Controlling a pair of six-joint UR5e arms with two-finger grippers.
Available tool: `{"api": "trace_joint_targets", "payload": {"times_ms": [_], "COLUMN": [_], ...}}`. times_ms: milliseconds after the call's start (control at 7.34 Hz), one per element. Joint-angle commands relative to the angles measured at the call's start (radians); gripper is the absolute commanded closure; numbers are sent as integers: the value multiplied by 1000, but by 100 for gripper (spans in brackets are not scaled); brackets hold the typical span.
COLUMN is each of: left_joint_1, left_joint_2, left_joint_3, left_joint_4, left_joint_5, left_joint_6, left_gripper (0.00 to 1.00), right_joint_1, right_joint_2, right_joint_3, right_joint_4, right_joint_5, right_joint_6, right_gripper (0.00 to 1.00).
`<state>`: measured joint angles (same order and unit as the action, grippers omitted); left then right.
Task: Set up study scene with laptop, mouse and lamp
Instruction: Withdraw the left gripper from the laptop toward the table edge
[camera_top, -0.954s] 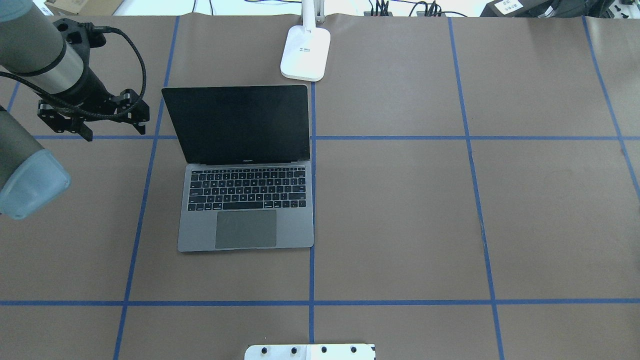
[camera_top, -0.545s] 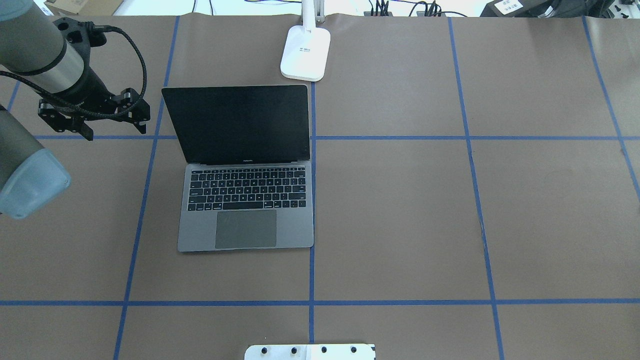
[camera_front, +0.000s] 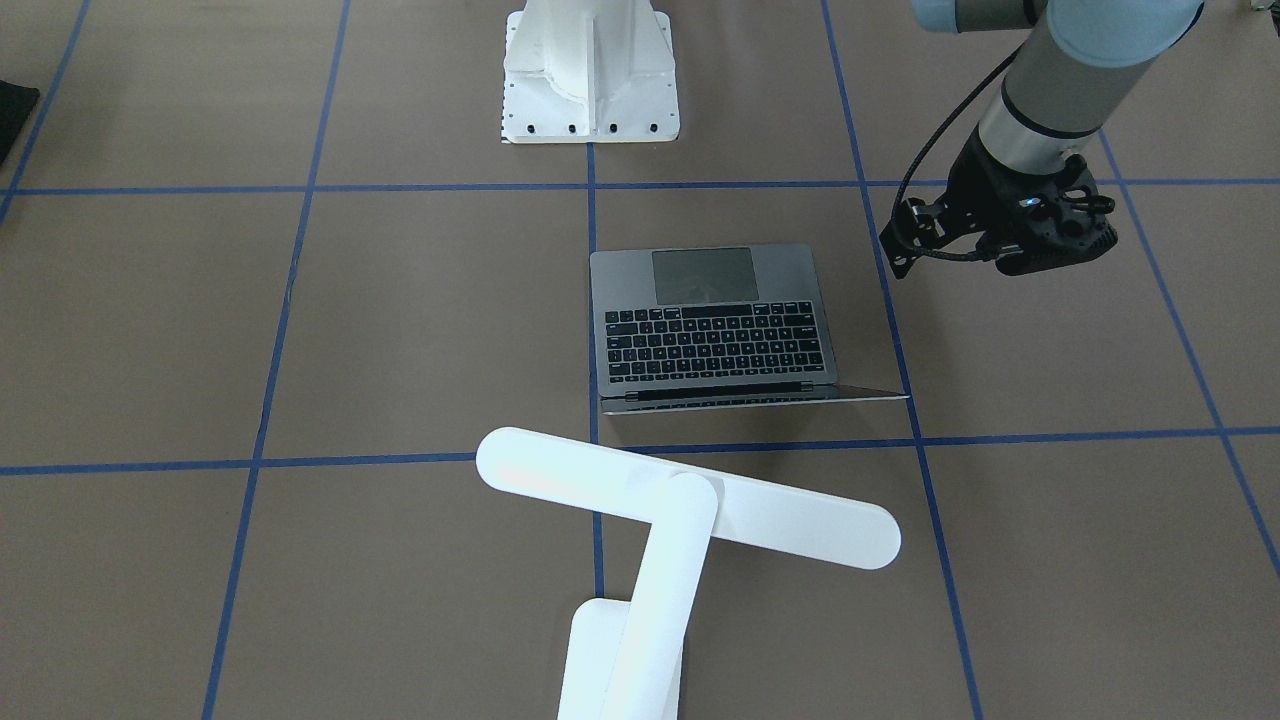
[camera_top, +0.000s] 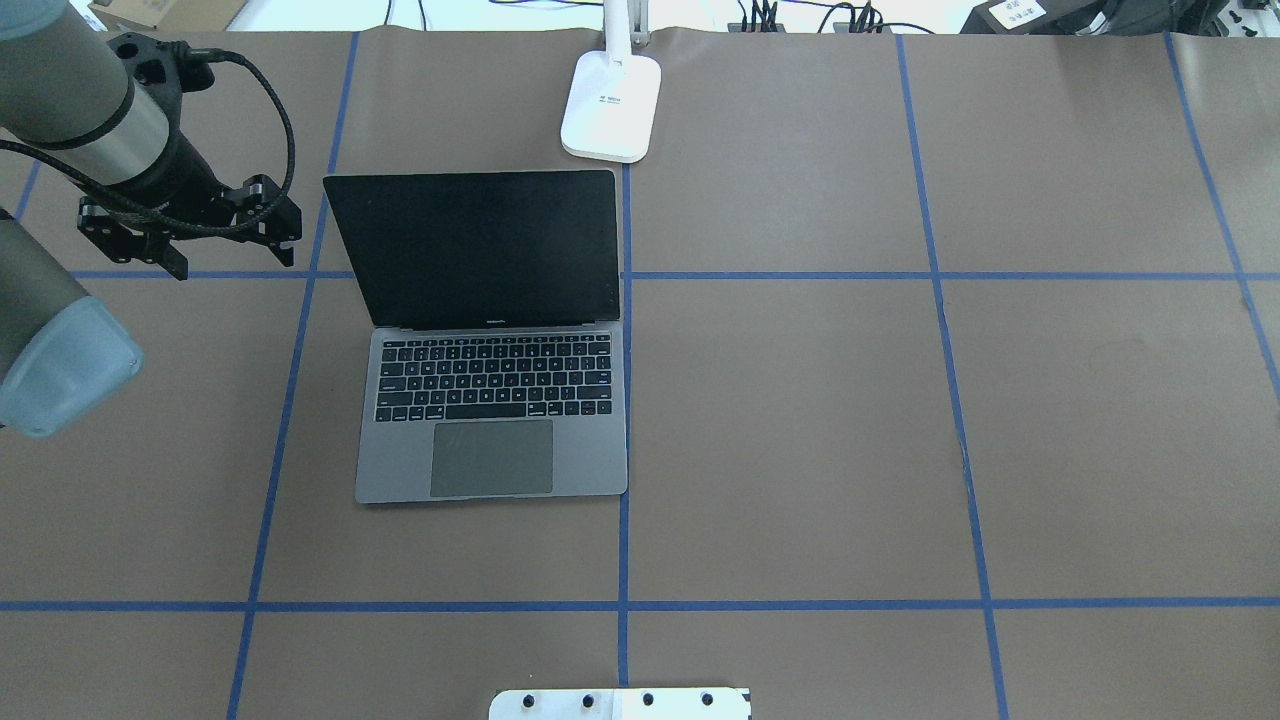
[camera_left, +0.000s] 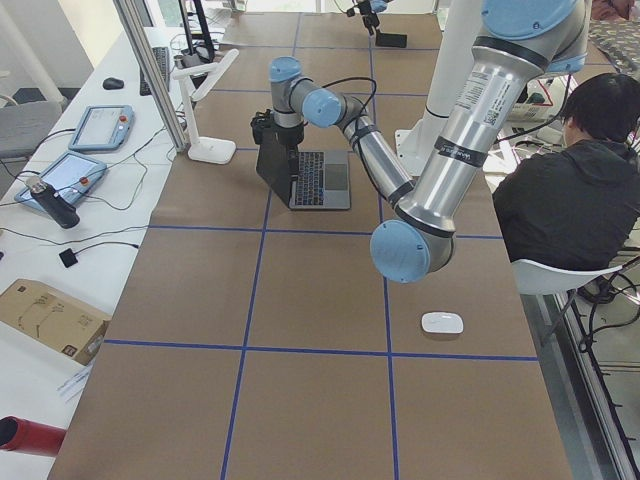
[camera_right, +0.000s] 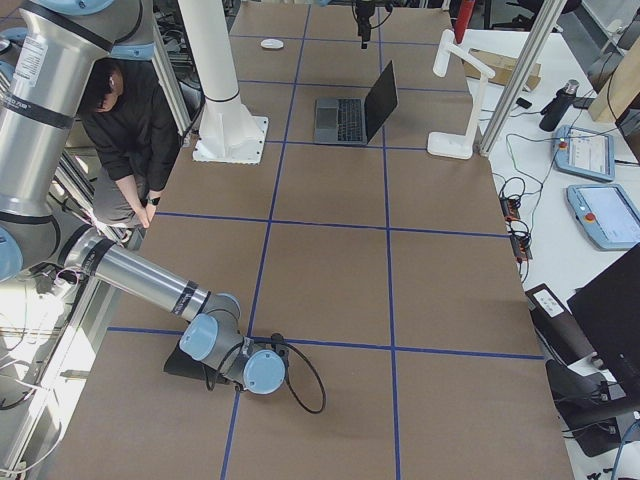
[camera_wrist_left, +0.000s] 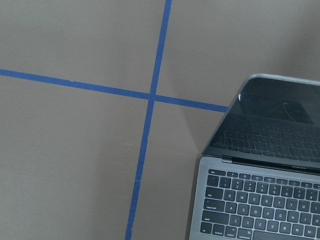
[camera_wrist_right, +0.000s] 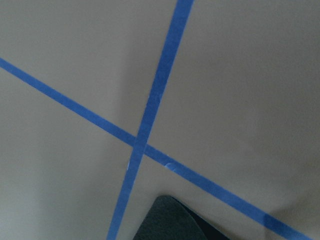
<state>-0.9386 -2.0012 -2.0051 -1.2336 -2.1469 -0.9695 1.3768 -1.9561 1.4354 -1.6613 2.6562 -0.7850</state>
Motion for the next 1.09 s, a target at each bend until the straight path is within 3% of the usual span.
{"api": "trace_joint_targets", "payload": {"times_ms": [0, 817, 954], "left_joint_1": [1, 1, 1], "left_joint_2": [-1, -2, -2], "left_joint_3": [0, -1, -1], "left_joint_4": [0, 0, 0], "left_joint_5": [1, 33, 33], "left_joint_6": [0, 0, 1], "left_gripper": [0, 0, 0], "right_joint_1": [-16, -47, -50], "right_joint_2": [-4, -14, -15], "right_joint_3": [-12, -18, -18], "right_joint_4": [0, 0, -2], "right_joint_5": [2, 5, 23], "right_joint_6": [-2, -23, -28], "right_gripper": [0, 1, 10]}}
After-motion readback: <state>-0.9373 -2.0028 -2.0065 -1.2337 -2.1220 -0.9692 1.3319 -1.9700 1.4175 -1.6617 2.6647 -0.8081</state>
